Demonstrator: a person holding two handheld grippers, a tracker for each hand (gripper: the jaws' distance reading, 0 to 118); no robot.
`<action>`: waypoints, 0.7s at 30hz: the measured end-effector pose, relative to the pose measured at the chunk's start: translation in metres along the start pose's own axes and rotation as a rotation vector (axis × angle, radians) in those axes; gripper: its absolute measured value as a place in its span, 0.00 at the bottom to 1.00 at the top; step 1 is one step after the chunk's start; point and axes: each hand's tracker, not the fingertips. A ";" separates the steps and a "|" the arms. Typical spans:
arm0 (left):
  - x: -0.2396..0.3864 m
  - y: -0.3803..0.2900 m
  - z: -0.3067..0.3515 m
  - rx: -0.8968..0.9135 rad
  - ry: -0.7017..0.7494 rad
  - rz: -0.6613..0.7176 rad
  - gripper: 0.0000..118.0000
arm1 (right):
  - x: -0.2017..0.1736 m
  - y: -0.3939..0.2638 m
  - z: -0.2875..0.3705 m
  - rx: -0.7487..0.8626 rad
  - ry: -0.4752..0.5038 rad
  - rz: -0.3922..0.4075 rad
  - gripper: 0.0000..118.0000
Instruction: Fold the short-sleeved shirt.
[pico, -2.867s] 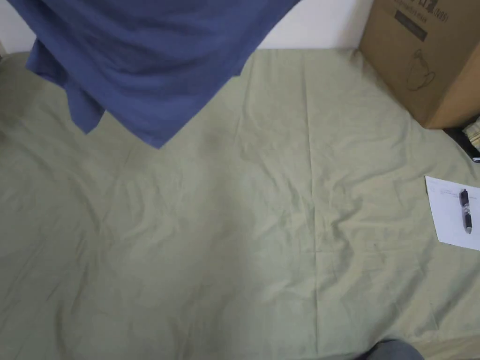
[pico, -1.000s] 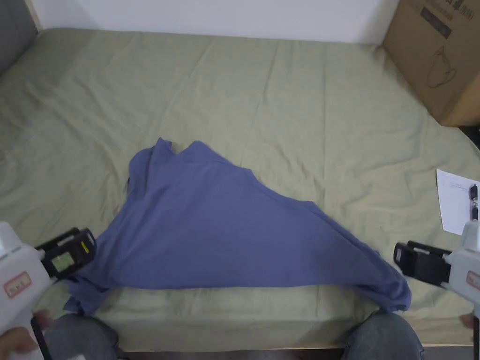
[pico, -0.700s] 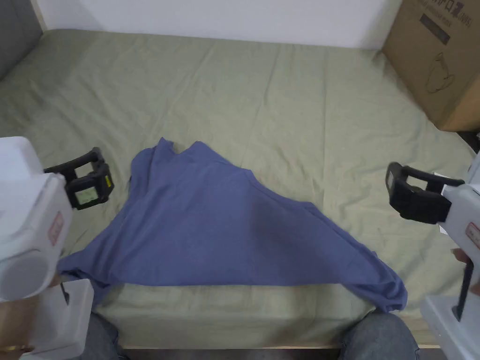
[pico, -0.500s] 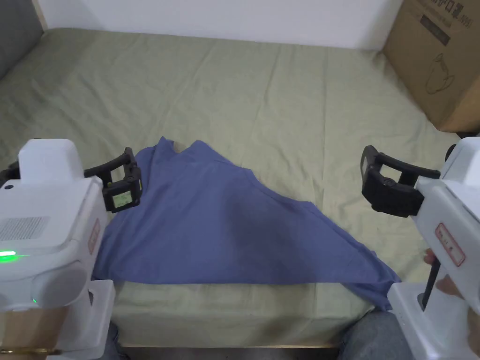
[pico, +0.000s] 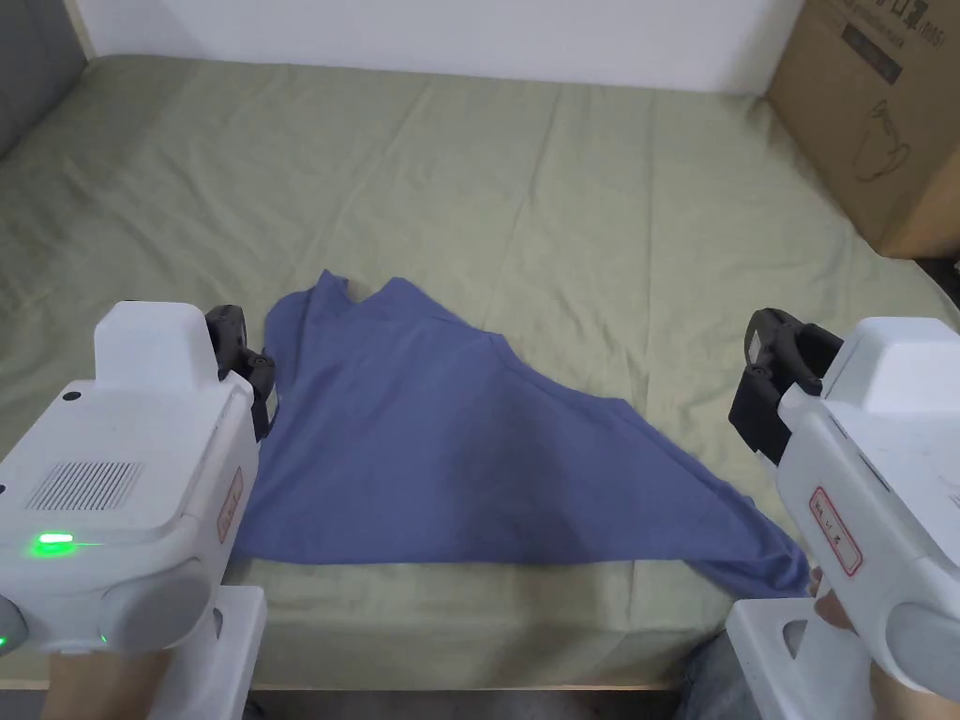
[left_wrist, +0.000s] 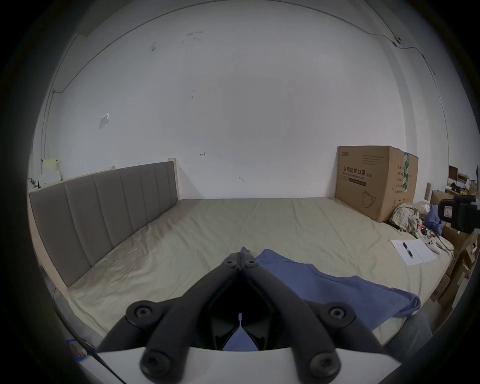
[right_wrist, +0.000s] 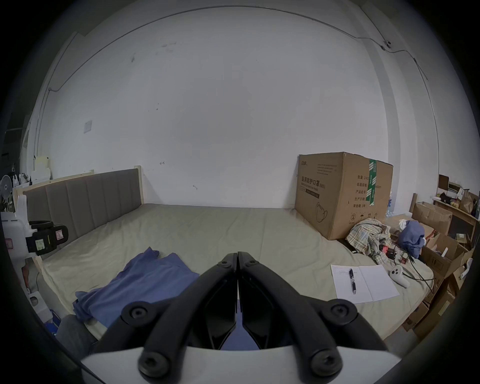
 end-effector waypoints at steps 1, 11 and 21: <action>-0.001 0.000 0.000 -0.004 -0.004 0.004 0.00 | -0.003 0.001 0.002 -0.002 0.000 -0.003 0.00; -0.021 0.012 -0.009 -0.067 0.033 0.021 0.04 | -0.008 0.002 0.001 -0.023 0.025 -0.025 0.00; -0.115 -0.017 -0.075 -0.503 0.198 0.152 0.94 | -0.008 -0.008 -0.005 -0.056 0.045 -0.031 0.00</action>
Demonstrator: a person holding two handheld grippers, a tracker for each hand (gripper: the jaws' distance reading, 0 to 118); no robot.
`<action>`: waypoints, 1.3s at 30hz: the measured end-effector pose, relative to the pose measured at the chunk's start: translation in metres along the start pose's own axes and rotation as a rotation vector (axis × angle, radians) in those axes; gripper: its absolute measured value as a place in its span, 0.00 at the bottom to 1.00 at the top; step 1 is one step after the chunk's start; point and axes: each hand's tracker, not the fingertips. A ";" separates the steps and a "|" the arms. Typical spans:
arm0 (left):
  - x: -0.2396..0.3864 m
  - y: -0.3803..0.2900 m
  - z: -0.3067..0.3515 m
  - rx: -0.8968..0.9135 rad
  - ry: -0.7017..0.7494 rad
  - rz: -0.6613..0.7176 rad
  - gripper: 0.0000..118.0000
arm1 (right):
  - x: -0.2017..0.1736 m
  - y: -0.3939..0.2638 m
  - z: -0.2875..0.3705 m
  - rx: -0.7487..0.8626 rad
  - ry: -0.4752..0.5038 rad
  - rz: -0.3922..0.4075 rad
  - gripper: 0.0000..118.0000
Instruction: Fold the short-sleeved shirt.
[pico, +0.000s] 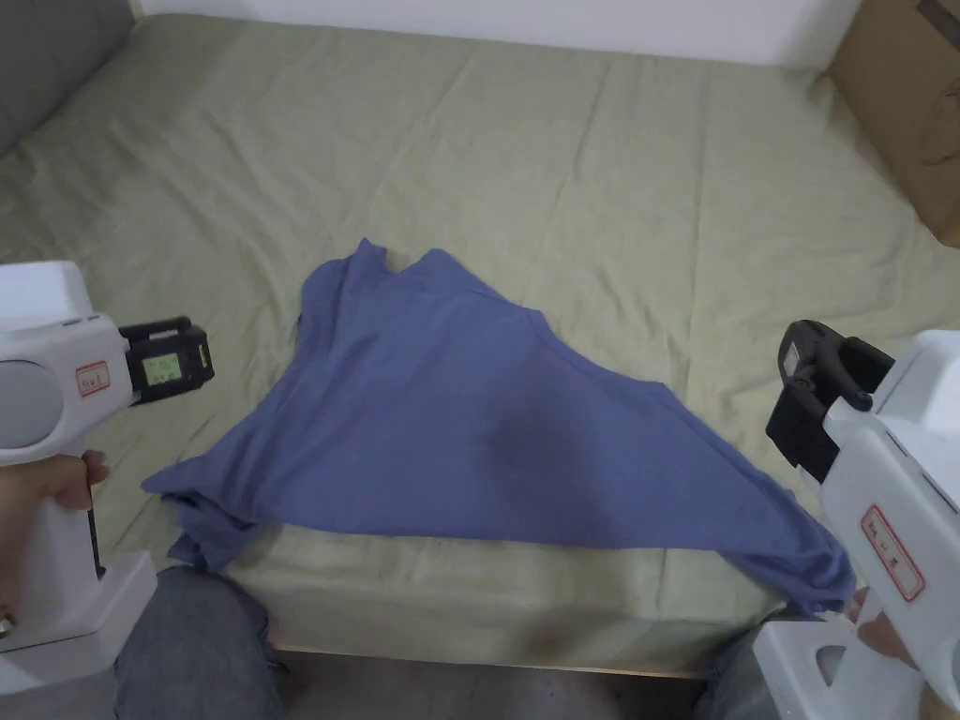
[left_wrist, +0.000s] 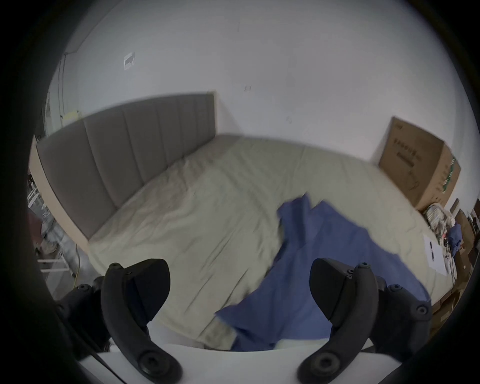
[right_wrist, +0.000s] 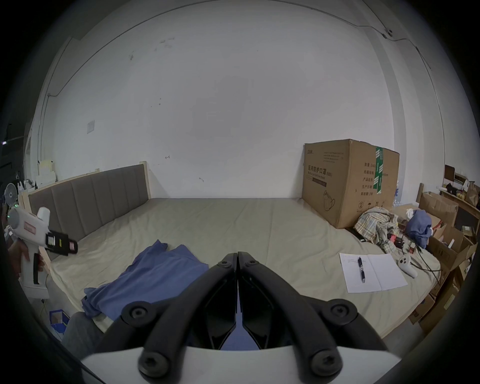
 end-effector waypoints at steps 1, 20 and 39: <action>-0.005 -0.003 -0.011 -0.054 0.006 0.015 0.94 | 0.000 -0.002 -0.001 -0.007 -0.002 0.010 0.00; -0.011 -0.051 -0.090 -0.381 -0.100 0.198 0.00 | -0.009 -0.012 -0.012 -0.080 -0.017 0.062 0.00; -0.004 -0.030 -0.012 -0.050 -0.167 0.230 0.00 | -0.008 0.042 -0.100 -0.278 0.160 0.113 0.89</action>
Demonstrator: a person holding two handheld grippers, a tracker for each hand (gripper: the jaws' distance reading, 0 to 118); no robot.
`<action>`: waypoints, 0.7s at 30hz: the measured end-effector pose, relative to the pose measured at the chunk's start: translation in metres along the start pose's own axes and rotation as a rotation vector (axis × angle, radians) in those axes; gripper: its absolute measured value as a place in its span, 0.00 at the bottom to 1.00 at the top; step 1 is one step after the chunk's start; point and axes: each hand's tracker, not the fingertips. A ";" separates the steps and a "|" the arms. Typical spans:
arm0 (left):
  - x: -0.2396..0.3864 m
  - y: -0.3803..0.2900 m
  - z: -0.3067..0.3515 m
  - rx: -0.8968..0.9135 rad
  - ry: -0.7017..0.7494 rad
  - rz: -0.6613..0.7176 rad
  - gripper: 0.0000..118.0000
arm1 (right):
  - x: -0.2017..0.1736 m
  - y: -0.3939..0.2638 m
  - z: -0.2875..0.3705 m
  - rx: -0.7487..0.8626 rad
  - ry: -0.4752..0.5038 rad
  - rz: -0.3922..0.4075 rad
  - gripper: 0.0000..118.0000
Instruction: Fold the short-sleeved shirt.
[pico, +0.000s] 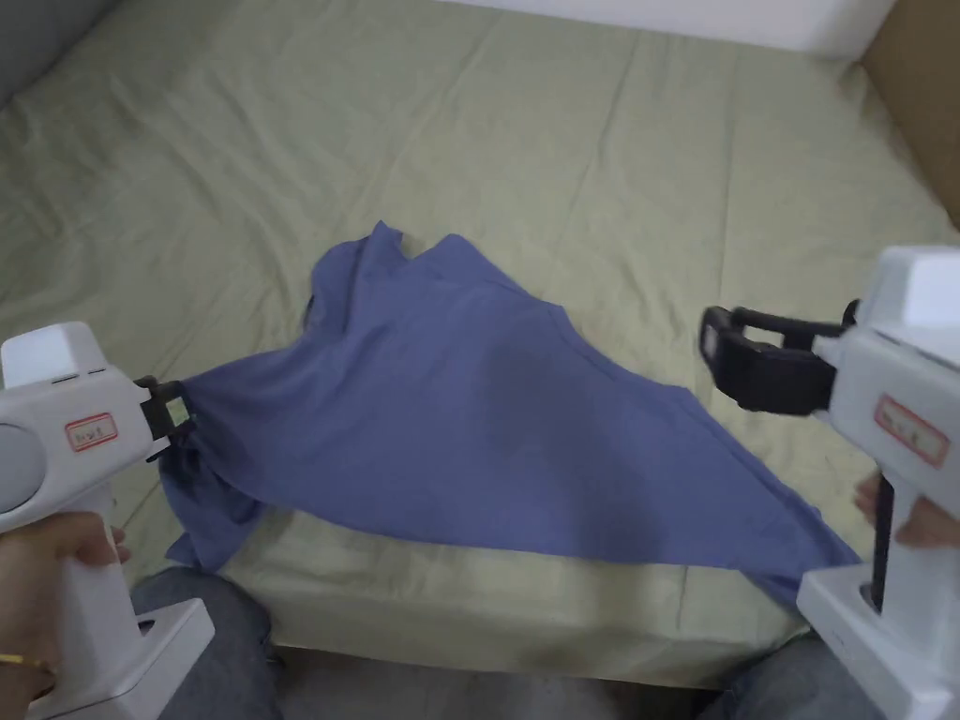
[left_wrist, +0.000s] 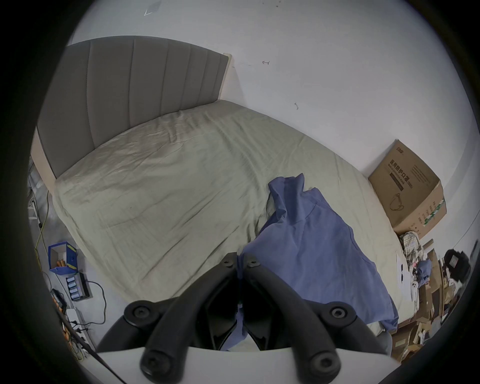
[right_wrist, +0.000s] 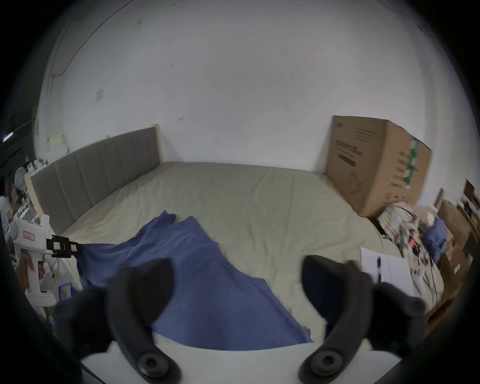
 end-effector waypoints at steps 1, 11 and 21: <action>0.000 -0.001 0.000 0.001 0.001 0.006 0.00 | 0.000 0.011 -0.012 -0.022 0.013 0.030 0.94; -0.006 -0.004 -0.010 -0.014 0.011 0.032 0.00 | -0.033 0.080 -0.216 -0.454 0.175 0.187 0.94; -0.013 -0.007 -0.031 -0.060 0.071 0.107 0.00 | -0.045 0.037 -0.358 -0.703 0.084 0.185 0.77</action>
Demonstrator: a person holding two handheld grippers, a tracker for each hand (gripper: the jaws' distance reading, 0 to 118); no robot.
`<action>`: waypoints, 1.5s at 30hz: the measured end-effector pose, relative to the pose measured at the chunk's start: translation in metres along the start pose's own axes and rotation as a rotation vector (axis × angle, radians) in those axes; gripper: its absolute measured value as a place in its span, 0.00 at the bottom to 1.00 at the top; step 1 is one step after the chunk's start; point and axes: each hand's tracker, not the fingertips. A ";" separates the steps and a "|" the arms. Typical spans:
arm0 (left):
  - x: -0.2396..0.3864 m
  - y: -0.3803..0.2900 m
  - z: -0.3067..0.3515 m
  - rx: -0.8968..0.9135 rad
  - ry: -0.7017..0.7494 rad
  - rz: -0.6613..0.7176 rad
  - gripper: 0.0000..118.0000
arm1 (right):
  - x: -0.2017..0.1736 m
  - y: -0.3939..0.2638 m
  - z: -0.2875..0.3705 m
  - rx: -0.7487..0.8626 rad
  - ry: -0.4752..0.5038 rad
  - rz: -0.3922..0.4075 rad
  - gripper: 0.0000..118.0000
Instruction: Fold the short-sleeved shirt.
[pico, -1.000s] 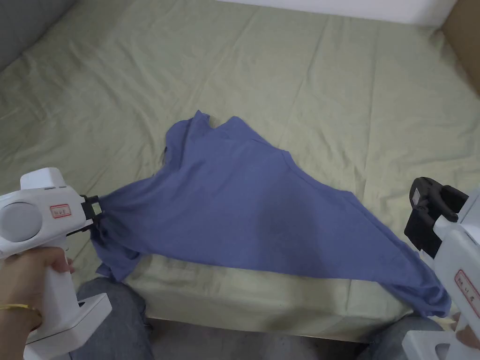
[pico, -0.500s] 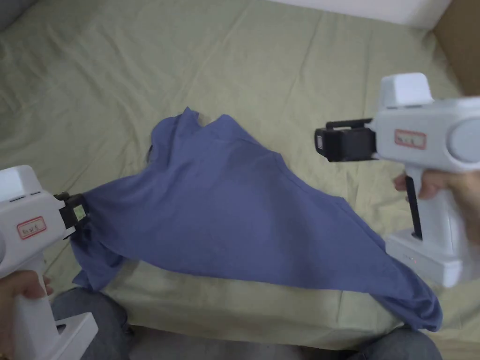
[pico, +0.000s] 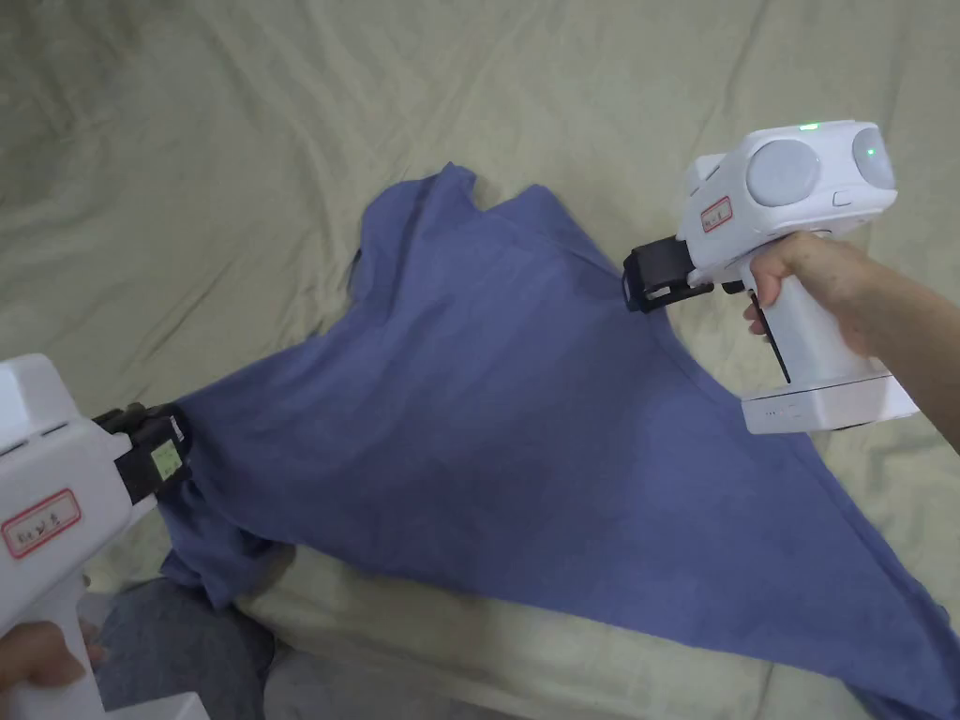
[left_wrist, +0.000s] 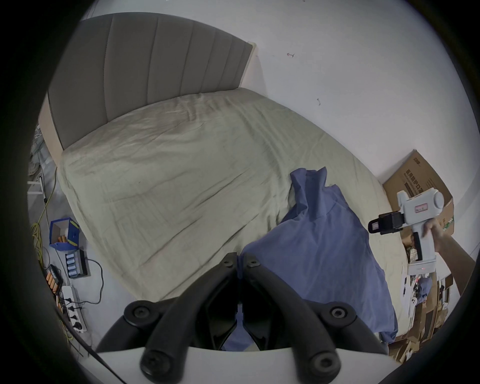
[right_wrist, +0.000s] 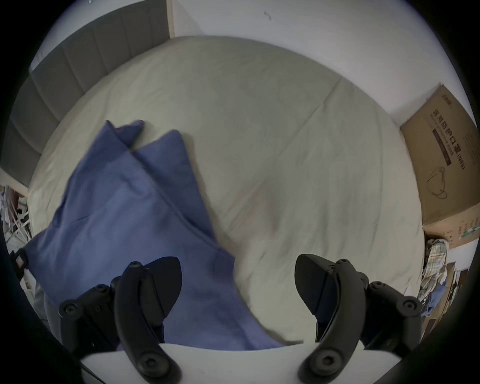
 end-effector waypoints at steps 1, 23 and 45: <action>0.000 0.000 -0.002 -0.004 0.004 0.007 0.00 | 0.001 -0.002 -0.005 0.003 0.008 -0.013 0.75; 0.014 0.009 0.025 0.072 -0.034 0.049 0.00 | 0.012 -0.062 0.181 0.225 0.152 -0.011 0.05; 0.216 0.250 0.219 0.603 -0.401 -0.347 0.00 | 0.102 -0.157 0.539 0.906 -0.157 -0.309 0.05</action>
